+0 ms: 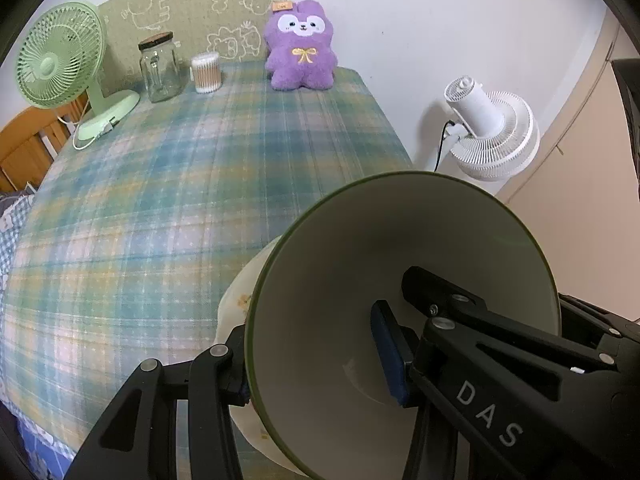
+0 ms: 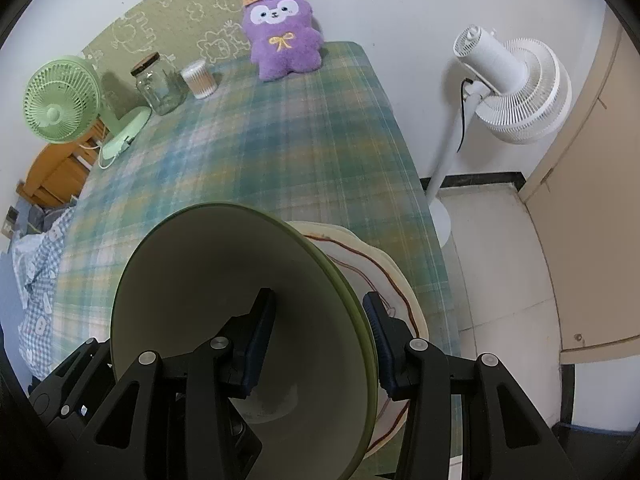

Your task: Organize plates and bowls

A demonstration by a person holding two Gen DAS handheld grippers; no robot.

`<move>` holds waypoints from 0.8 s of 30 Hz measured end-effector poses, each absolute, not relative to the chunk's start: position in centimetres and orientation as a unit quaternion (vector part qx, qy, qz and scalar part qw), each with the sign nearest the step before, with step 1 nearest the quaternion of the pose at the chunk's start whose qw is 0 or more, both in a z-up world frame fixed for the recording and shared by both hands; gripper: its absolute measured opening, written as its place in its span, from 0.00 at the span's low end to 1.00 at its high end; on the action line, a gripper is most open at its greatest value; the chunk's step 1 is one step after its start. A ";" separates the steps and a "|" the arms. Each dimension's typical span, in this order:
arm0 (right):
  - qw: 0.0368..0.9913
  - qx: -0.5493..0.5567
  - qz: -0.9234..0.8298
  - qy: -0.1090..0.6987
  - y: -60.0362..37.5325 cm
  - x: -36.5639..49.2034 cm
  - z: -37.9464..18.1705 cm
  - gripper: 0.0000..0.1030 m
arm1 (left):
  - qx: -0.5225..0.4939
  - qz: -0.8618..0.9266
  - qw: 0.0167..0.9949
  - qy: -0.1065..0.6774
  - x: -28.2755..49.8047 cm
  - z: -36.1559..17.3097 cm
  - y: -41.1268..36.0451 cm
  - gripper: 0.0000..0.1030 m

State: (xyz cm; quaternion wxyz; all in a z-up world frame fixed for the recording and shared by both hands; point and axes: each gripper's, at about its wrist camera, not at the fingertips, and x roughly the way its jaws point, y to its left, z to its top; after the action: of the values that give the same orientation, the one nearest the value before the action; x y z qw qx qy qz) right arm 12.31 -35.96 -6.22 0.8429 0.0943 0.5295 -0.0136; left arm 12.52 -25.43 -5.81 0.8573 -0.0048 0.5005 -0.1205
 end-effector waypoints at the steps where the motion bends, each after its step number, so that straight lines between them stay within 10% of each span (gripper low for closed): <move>1: 0.842 0.095 -0.014 0.531 -36.0 12.3 -6.4 0.47 | -0.004 -0.120 0.856 0.502 12.5 -6.0 -25.5 0.48; 24: 0.834 0.116 0.006 0.540 -36.2 13.5 -7.7 0.49 | 0.011 -0.107 0.855 0.508 13.5 -6.6 -25.6 0.47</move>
State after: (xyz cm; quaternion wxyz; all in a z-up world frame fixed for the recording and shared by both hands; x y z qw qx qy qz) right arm 13.45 -36.15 -7.69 0.8335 0.1156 0.5402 0.0063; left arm 13.46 -25.64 -6.62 0.8546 0.0110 0.5081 -0.1066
